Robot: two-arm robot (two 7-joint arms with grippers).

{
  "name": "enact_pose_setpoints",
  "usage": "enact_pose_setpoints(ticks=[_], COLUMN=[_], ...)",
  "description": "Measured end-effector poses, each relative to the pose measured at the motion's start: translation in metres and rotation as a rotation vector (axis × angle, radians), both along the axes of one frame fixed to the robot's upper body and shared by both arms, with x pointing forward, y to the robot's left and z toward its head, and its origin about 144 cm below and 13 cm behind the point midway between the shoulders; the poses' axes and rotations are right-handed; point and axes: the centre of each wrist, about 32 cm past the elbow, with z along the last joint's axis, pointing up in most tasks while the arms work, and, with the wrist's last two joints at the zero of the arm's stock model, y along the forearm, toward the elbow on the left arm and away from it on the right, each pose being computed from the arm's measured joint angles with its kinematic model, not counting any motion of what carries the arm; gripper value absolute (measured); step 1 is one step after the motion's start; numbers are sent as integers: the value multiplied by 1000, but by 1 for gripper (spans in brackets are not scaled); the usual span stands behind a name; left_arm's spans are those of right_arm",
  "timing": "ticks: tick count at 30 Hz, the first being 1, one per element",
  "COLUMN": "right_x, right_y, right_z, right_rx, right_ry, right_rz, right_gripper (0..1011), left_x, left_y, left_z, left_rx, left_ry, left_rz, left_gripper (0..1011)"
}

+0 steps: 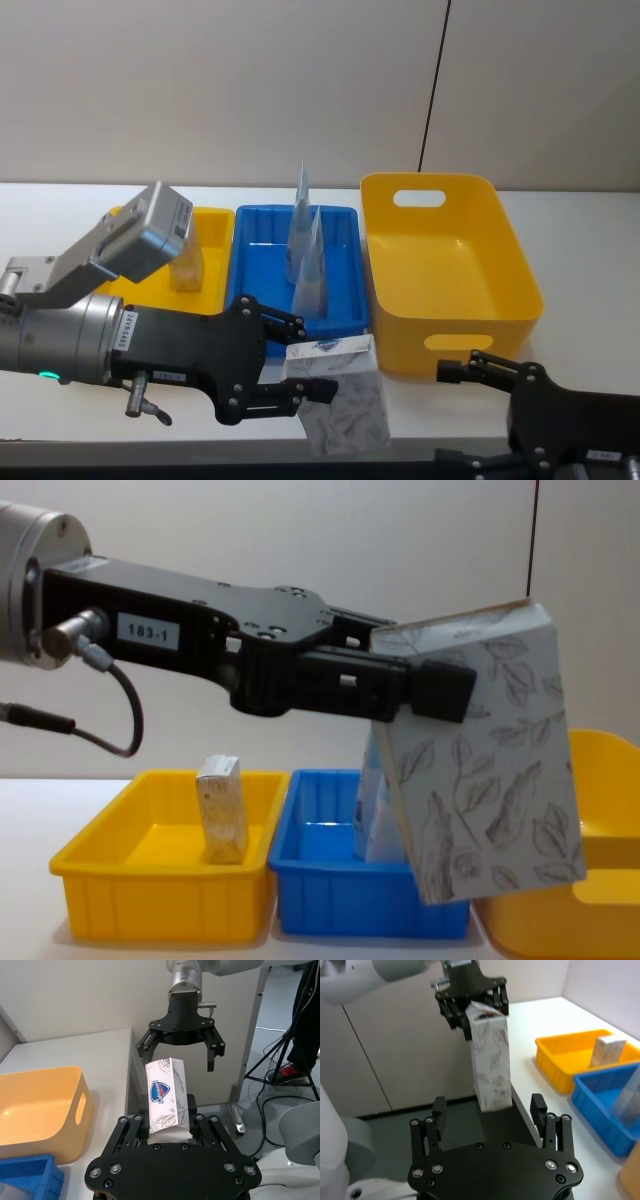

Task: Bimanual collaborative sorting of washing and personal care products

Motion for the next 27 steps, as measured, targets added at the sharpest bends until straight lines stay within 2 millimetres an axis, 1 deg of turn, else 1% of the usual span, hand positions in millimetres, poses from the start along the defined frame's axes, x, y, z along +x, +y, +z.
enact_pose_setpoints(ticks=[13,20,27], right_x=[-3,-2,3], right_y=[25,33,41], right_z=[-10,-12,-15], right_rx=[84,96,90], right_ry=[-63,-73,-73], right_rz=[-47,-52,-42], right_gripper=[1002,1002,1002], left_x=[0,0,0], left_y=[0,0,0], left_z=[0,0,0], left_rx=[0,0,0], left_ry=[0,0,0], left_rz=[0,0,0], left_gripper=[360,360,360])
